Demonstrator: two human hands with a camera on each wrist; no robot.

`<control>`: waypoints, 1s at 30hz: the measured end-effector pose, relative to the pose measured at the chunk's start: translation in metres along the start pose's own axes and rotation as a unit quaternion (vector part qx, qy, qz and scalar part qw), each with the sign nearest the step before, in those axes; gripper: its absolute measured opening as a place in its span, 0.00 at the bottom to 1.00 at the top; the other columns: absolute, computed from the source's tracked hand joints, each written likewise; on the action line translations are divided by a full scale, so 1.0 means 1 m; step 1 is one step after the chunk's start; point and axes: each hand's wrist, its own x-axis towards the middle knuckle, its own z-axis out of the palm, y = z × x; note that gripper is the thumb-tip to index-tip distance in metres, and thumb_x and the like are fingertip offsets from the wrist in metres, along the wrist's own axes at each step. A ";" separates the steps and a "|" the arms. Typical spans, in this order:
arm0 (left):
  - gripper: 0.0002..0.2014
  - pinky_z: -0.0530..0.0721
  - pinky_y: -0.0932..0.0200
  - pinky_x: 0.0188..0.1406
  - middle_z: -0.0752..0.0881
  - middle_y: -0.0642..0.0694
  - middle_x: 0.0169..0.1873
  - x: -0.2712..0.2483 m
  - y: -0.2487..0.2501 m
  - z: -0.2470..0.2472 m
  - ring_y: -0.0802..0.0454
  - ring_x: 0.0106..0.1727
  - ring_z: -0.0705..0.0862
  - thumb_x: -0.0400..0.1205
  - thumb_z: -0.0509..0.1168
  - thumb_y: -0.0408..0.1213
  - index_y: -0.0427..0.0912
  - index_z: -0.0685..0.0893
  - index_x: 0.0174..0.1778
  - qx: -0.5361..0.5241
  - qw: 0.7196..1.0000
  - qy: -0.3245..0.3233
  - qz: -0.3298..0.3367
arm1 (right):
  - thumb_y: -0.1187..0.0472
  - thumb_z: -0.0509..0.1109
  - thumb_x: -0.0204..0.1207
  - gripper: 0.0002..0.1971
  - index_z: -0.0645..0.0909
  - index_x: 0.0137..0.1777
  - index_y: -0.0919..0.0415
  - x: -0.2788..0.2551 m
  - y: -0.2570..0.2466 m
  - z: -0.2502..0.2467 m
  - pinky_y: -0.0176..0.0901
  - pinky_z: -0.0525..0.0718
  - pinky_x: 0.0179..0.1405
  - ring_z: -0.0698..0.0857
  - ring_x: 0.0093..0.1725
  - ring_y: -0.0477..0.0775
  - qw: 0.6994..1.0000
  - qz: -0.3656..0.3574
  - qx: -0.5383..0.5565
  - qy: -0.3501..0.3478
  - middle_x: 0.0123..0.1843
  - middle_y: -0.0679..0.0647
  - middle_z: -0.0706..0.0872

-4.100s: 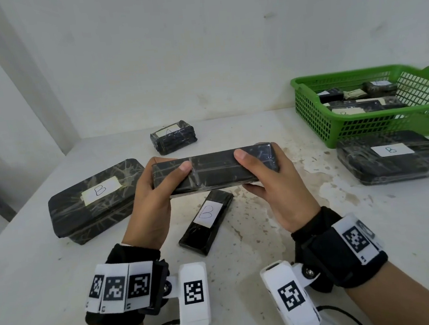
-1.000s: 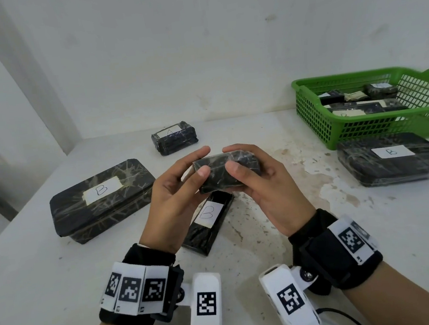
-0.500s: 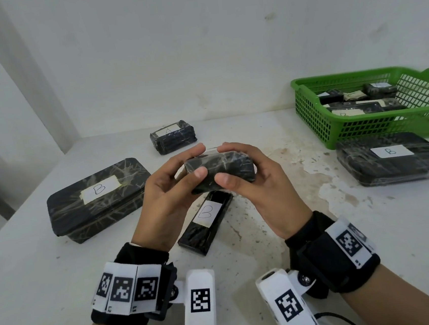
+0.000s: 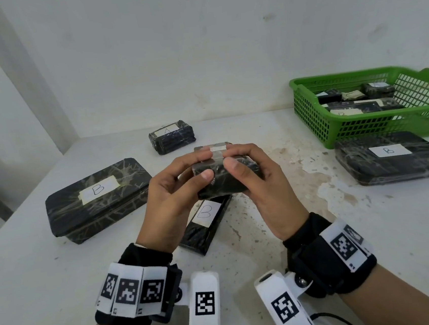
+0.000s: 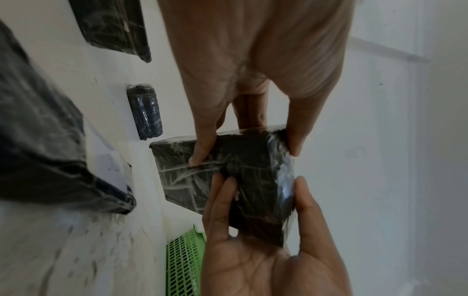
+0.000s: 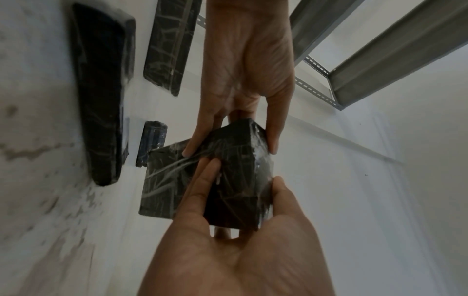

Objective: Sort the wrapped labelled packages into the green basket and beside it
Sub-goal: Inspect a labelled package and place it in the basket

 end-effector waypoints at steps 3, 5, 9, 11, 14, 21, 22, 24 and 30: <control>0.21 0.87 0.52 0.53 0.82 0.39 0.70 0.001 0.000 0.000 0.41 0.68 0.83 0.71 0.72 0.37 0.35 0.86 0.60 0.015 1.000 0.006 0.000 | 0.53 0.78 0.72 0.17 0.83 0.57 0.59 -0.001 0.000 0.000 0.56 0.87 0.63 0.83 0.67 0.54 1.000 0.003 -0.019 -0.001 0.70 0.56 0.80; 0.20 0.87 0.53 0.54 0.78 0.48 0.75 0.001 0.002 0.000 0.51 0.73 0.81 0.71 0.72 0.43 0.43 0.87 0.59 0.017 0.999 0.027 -0.006 | 0.53 0.79 0.72 0.17 0.83 0.57 0.57 -0.001 0.000 -0.001 0.52 0.86 0.63 0.82 0.70 0.49 1.000 0.004 -0.027 -0.015 0.72 0.51 0.79; 0.22 0.88 0.41 0.59 0.85 0.48 0.66 0.004 0.005 -0.003 0.44 0.69 0.83 0.84 0.64 0.53 0.46 0.79 0.71 0.038 0.994 0.060 -0.081 | 0.56 0.76 0.75 0.16 0.79 0.61 0.54 -0.003 -0.005 -0.001 0.45 0.88 0.55 0.80 0.70 0.46 0.999 -0.007 -0.028 -0.034 0.71 0.46 0.76; 0.25 0.87 0.39 0.59 0.87 0.42 0.65 0.004 0.006 -0.003 0.38 0.65 0.86 0.84 0.59 0.52 0.42 0.78 0.73 0.031 0.990 0.054 -0.125 | 0.57 0.75 0.75 0.23 0.72 0.67 0.53 -0.005 -0.011 0.001 0.45 0.89 0.47 0.83 0.67 0.52 0.999 0.001 0.000 -0.045 0.70 0.40 0.76; 0.24 0.88 0.41 0.57 0.86 0.32 0.63 0.004 0.008 -0.003 0.33 0.62 0.86 0.85 0.63 0.47 0.35 0.79 0.72 0.006 0.990 0.043 -0.138 | 0.57 0.76 0.67 0.35 0.63 0.71 0.46 -0.005 -0.015 0.000 0.42 0.89 0.40 0.87 0.61 0.48 0.999 0.011 -0.001 -0.044 0.66 0.29 0.75; 0.34 0.89 0.54 0.45 0.88 0.41 0.61 0.005 0.004 -0.012 0.44 0.55 0.90 0.69 0.70 0.28 0.43 0.74 0.74 0.022 0.994 0.044 -0.100 | 0.37 0.76 0.68 0.37 0.61 0.74 0.32 0.001 -0.008 -0.005 0.39 0.86 0.56 0.81 0.66 0.44 0.994 0.098 -0.055 -0.004 0.69 0.45 0.76; 0.36 0.89 0.53 0.46 0.87 0.42 0.63 0.004 0.003 -0.011 0.43 0.57 0.90 0.68 0.70 0.26 0.44 0.73 0.75 0.027 0.994 0.034 -0.098 | 0.39 0.74 0.66 0.38 0.62 0.75 0.34 0.002 -0.007 -0.006 0.39 0.87 0.53 0.84 0.63 0.43 0.994 0.097 -0.049 0.007 0.68 0.47 0.79; 0.39 0.90 0.52 0.48 0.86 0.45 0.66 0.004 0.003 -0.011 0.41 0.56 0.90 0.66 0.69 0.21 0.46 0.72 0.75 0.029 0.995 0.012 -0.094 | 0.41 0.75 0.64 0.40 0.64 0.77 0.36 0.004 -0.006 -0.009 0.45 0.86 0.60 0.85 0.62 0.41 0.994 0.082 -0.065 0.027 0.67 0.48 0.84; 0.38 0.90 0.51 0.50 0.85 0.47 0.67 0.004 0.001 -0.012 0.42 0.59 0.87 0.65 0.65 0.17 0.46 0.74 0.72 0.049 0.996 -0.021 -0.070 | 0.56 0.83 0.68 0.30 0.79 0.71 0.49 0.007 -0.012 -0.016 0.43 0.81 0.48 0.84 0.48 0.40 0.988 0.066 -0.131 0.045 0.59 0.44 0.89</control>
